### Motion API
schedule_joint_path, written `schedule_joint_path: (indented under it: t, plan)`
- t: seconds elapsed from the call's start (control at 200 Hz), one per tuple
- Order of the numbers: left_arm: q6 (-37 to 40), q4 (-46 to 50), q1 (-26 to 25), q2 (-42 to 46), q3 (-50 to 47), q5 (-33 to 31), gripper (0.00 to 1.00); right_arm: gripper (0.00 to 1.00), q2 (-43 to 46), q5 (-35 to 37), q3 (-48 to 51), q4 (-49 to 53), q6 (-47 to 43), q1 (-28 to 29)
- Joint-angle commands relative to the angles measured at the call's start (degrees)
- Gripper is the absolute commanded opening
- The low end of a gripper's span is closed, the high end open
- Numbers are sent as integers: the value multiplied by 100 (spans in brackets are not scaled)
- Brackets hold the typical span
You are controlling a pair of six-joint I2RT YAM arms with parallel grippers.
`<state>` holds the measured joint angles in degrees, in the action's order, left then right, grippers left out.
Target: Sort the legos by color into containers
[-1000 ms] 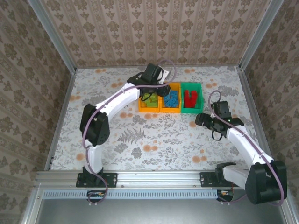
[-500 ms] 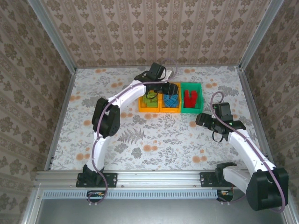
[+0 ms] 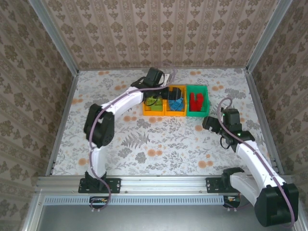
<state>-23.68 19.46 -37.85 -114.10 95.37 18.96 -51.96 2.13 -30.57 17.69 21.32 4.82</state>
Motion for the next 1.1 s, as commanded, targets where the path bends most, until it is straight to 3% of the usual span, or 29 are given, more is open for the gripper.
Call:
schedule_joint_path:
  t: [0.0,0.125,0.23,0.285,0.34,0.49,0.59,0.655,0.7,0.785,0.86,0.95,1.095]
  plan:
    - [600,-535,14,1268,-848,-881,100,100,316,779,507,-1530,-557,-6]
    - [1311,-709,31,2444,-2111,-2117,100,100,16,1237,937,-3313,-1183,-16]
    - [1712,-823,103,3364,-3121,-3344,100,100,-950,1291,966,-4411,-1575,-16]
    - [1855,-884,237,3841,-3590,-3687,100,100,-1512,1375,1024,-4999,-1652,-16]
    - [1880,-892,465,4310,-4008,-3832,100,100,-2055,1545,1134,-5879,-1673,-16]
    - [1933,-1007,1408,5472,-5069,-3638,100,100,-2722,1682,905,-6400,-1868,2]
    - [1866,-1093,1981,6007,-5636,-3788,100,100,-3706,1445,950,-7382,-2040,28]
    - [1887,-1230,2323,6265,-5964,-3819,100,100,-3535,1455,866,-6873,-1847,-54]
    - [1997,-1541,2533,6398,-6254,-3821,100,100,-3625,1381,859,-7050,-1869,-86]
    - [2311,-2615,2859,6442,-6937,-3710,100,100,-3593,1286,842,-6947,-1840,-130]
    - [1964,-3377,3253,6170,-7210,-3373,100,100,-3585,1267,840,-6923,-1833,-139]
    - [1707,-3690,3610,5270,-6977,-3005,100,100,-3584,1268,836,-6919,-1833,-141]
    - [2305,-4340,3671,3584,-6567,-2634,100,100,-3577,1260,842,-6908,-1821,-149]
